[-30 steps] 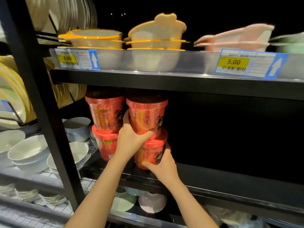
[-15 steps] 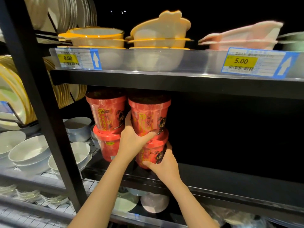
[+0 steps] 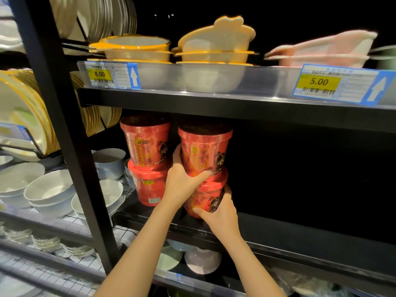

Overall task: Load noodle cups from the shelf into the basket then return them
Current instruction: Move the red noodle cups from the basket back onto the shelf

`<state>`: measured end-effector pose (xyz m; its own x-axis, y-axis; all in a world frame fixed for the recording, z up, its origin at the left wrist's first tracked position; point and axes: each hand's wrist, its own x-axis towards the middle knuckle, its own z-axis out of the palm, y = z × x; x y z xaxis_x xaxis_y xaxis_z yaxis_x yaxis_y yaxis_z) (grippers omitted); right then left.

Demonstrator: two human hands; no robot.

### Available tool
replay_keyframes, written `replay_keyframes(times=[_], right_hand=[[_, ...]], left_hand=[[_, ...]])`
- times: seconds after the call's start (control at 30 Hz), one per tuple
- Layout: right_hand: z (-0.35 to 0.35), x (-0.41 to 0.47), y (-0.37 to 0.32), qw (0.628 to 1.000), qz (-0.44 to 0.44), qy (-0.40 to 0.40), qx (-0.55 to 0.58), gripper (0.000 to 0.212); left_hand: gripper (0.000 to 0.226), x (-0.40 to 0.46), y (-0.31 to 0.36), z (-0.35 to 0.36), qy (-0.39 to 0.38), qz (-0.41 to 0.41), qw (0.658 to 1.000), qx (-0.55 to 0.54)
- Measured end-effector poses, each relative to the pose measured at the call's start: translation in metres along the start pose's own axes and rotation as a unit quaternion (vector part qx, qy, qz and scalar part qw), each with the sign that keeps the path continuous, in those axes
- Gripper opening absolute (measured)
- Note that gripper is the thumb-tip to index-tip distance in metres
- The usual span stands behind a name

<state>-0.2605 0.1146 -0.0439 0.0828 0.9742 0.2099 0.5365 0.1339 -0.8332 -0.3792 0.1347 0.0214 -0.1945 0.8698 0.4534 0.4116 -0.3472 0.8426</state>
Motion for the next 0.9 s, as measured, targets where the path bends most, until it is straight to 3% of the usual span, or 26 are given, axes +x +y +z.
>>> replay_keyframes(times=[0.43,0.53,0.73,0.9], right_hand=[[-0.010,0.004,0.008,1.000,-0.003,-0.007,-0.002,0.097],[-0.012,-0.001,0.008,1.000,-0.002,-0.028,-0.007,0.085],[-0.024,-0.058,0.018,0.994,-0.077,-0.009,-0.073,0.066],[-0.005,-0.136,0.027,0.973,-0.160,-0.059,-0.157,0.044]], left_hand=[[0.111,-0.007,0.006,0.014,0.006,0.006,1.000,0.005],[0.097,-0.018,0.002,0.007,-0.004,0.016,1.000,0.020],[0.061,-0.089,-0.023,-0.039,0.018,0.073,0.979,0.189],[0.048,-0.190,-0.077,-0.098,-0.005,0.027,0.946,0.322]])
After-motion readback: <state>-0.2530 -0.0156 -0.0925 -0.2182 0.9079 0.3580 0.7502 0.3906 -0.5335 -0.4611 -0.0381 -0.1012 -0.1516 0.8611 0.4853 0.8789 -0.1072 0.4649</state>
